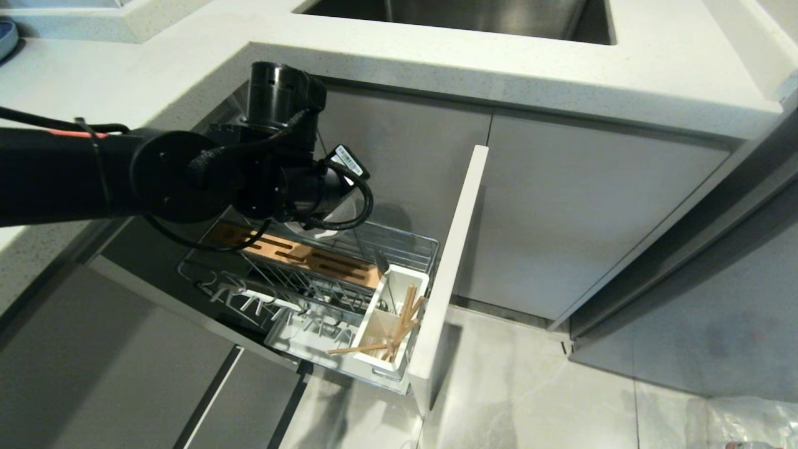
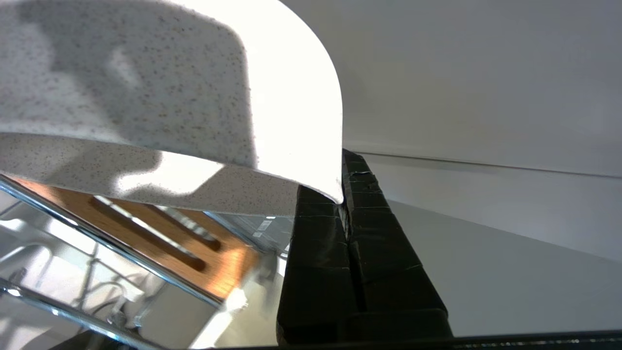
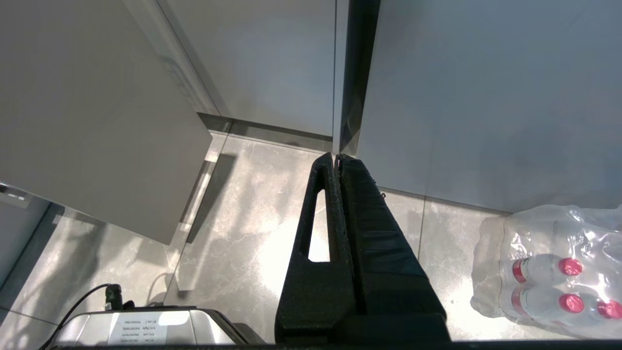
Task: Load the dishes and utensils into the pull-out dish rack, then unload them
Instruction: Take the bowl out of the cupboard
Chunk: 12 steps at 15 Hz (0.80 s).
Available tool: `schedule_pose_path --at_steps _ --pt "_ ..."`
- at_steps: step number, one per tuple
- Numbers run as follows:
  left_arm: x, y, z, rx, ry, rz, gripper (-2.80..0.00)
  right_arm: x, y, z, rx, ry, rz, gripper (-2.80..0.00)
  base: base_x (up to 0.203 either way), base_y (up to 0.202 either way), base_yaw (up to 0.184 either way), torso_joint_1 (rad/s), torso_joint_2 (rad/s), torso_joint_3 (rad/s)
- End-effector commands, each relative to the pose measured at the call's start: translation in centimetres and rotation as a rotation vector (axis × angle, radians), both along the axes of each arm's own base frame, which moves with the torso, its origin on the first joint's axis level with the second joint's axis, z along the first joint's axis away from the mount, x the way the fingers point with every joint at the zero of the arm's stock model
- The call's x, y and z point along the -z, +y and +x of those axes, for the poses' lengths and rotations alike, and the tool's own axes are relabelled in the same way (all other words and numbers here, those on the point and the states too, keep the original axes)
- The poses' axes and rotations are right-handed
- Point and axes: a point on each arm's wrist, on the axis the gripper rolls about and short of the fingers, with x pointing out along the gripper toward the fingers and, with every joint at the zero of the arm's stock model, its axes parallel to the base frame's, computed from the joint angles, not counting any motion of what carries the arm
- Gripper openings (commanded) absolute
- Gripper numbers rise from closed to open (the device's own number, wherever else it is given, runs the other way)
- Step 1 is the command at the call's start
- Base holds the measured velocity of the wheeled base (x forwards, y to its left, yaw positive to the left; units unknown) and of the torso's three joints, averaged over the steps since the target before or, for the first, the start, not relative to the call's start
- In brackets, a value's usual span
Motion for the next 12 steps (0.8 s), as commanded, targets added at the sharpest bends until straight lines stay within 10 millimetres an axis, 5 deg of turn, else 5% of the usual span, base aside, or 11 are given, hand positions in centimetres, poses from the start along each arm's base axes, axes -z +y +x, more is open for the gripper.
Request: schedule_pose_path --at_steps 1,6,9,12 --pt "-2.5 0.8 -2.3 0.013 -0.056 -0.040 -2.80 0.0 0.0 0.0 0.000 0.001 0.001 -2.80 0.000 0.000 0.000 0.000 0.00 0.000" --pt "-7.6 2.6 -9.7 0.101 -0.146 -0.105 -2.80 0.0 0.0 0.0 0.000 0.001 0.001 -2.80 0.000 0.000 0.000 0.000 0.00 0.000" --pt "-10.5 5.0 -15.0 0.169 -0.224 -0.112 -2.80 0.0 0.0 0.0 0.000 0.001 0.001 -2.80 0.000 0.000 0.000 0.000 0.00 0.000" --pt "-12.7 7.8 -18.1 0.174 -0.351 -0.003 -2.80 0.0 0.0 0.0 0.000 0.001 0.001 -2.80 0.000 0.000 0.000 0.000 0.00 0.000"
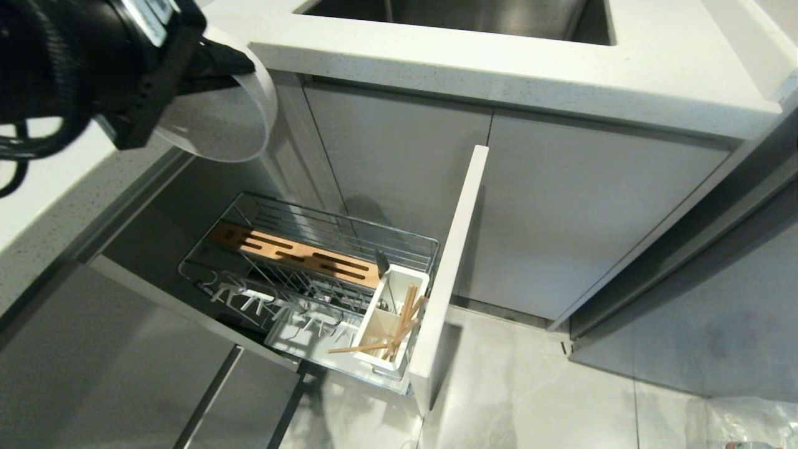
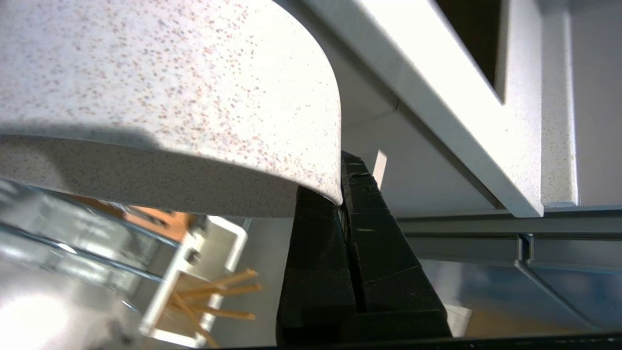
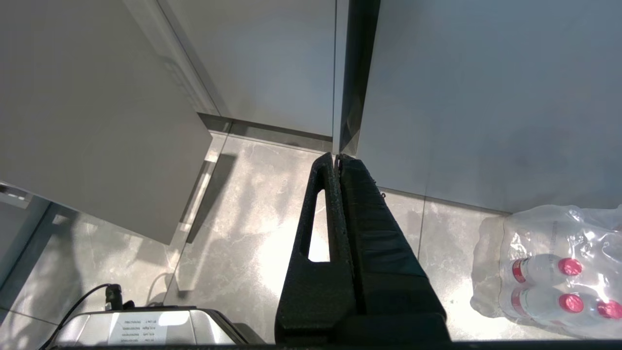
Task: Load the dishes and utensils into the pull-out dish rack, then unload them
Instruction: Take the bowl out of the cupboard
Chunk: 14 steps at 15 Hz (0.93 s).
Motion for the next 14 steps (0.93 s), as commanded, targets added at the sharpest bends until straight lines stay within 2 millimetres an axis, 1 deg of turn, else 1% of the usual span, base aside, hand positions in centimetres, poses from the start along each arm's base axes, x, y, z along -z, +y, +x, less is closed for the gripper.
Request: schedule_pose_path --at_steps 1,5,7,9,12,14 --pt "-1.6 2.5 -2.2 -0.027 -0.080 0.007 -2.80 0.0 0.0 0.0 0.000 0.001 0.000 -2.80 0.000 0.000 0.000 0.000 0.00 0.000" --pt "-2.6 5.7 -3.1 -0.146 -0.126 0.225 -2.80 0.0 0.0 0.0 0.000 0.001 0.000 -2.80 0.000 0.000 0.000 0.000 0.00 0.000" --pt "-2.8 7.3 -3.1 -0.241 -0.122 0.338 -2.80 0.0 0.0 0.0 0.000 0.001 0.000 -2.80 0.000 0.000 0.000 0.000 0.00 0.000" --pt "-3.2 9.2 -3.4 -0.313 -0.100 0.412 -2.80 0.0 0.0 0.0 0.000 0.001 0.000 -2.80 0.000 0.000 0.000 0.000 0.00 0.000" --pt "-3.5 11.8 -4.7 -0.401 0.001 0.529 -2.80 0.0 0.0 0.0 0.000 0.001 0.000 -2.80 0.000 0.000 0.000 0.000 0.00 0.000" --pt "-3.3 12.9 -5.4 -0.435 0.128 0.615 -2.80 0.0 0.0 0.0 0.000 0.001 0.000 -2.80 0.000 0.000 0.000 0.000 0.00 0.000"
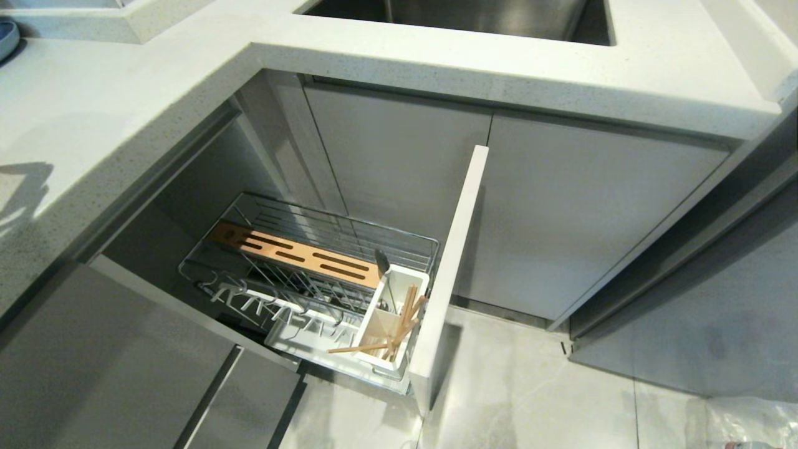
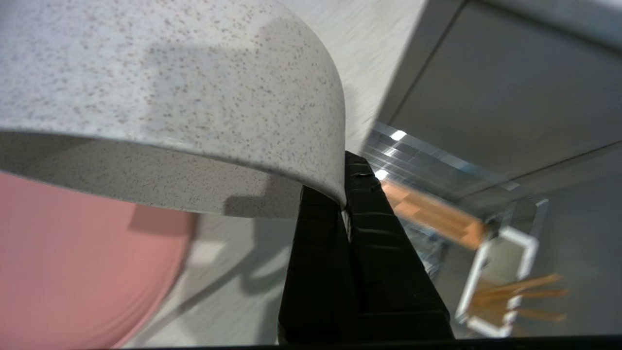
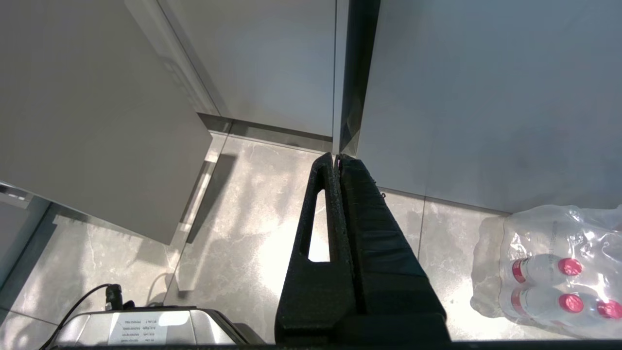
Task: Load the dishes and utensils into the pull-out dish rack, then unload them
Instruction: Take the bowl out of the cupboard
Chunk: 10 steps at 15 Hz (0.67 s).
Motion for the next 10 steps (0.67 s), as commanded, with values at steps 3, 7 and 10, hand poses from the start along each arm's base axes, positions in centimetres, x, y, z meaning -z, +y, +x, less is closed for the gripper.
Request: schedule_pose_path --at_steps 3,7,10 --pt "1.2 2.1 0.9 -0.159 0.208 0.110 -2.80 0.0 0.0 0.0 0.000 0.001 0.001 -2.80 0.000 0.000 0.000 0.000 0.00 0.000" --pt "1.8 4.6 1.9 -0.296 0.341 0.214 -2.80 0.0 0.0 0.0 0.000 0.001 0.001 -2.80 0.000 0.000 0.000 0.000 0.00 0.000" --pt "2.2 5.8 3.1 -0.344 0.396 0.243 -2.80 0.0 0.0 0.0 0.000 0.001 0.001 -2.80 0.000 0.000 0.000 0.000 0.00 0.000"
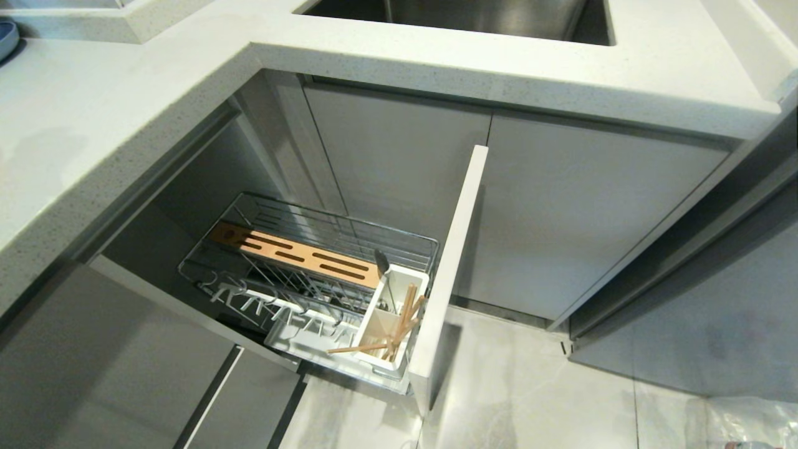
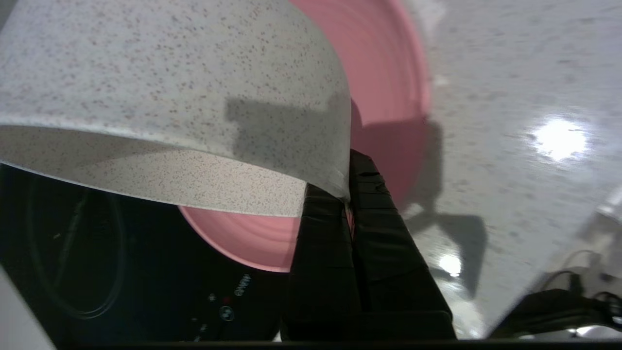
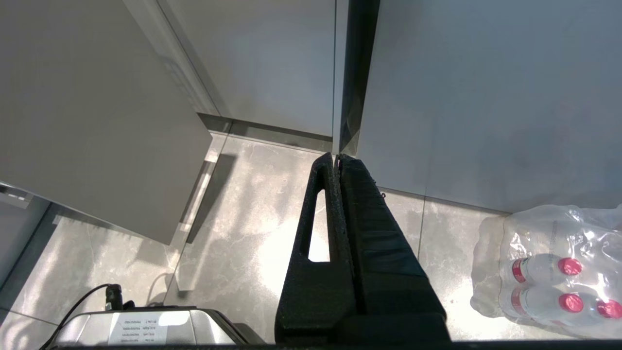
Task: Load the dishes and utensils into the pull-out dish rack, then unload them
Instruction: Take the bowl out of the cupboard
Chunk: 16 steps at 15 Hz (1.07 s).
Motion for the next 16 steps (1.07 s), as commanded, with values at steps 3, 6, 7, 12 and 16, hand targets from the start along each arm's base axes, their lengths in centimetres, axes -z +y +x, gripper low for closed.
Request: schedule_pose_path --at_steps 3,6,7,12,16 --pt "0.6 1.1 1.3 -0.065 0.095 0.052 -2.80 0.0 0.0 0.0 0.000 0.001 0.000 -2.80 0.000 0.000 0.000 0.000 0.00 0.000" --pt "0.8 1.6 1.6 -0.105 0.172 0.119 -2.80 0.0 0.0 0.0 0.000 0.001 0.000 -2.80 0.000 0.000 0.000 0.000 0.00 0.000" --pt "0.9 1.8 1.8 -0.114 0.187 0.129 -2.80 0.0 0.0 0.0 0.000 0.001 0.000 -2.80 0.000 0.000 0.000 0.000 0.00 0.000" --pt "1.9 2.1 2.3 -0.128 0.288 0.104 -2.80 0.0 0.0 0.0 0.000 0.001 0.000 -2.80 0.000 0.000 0.000 0.000 0.00 0.000" --pt "2.7 2.0 1.8 -0.122 0.378 0.069 -2.80 0.0 0.0 0.0 0.000 0.001 0.000 -2.80 0.000 0.000 0.000 0.000 0.00 0.000"
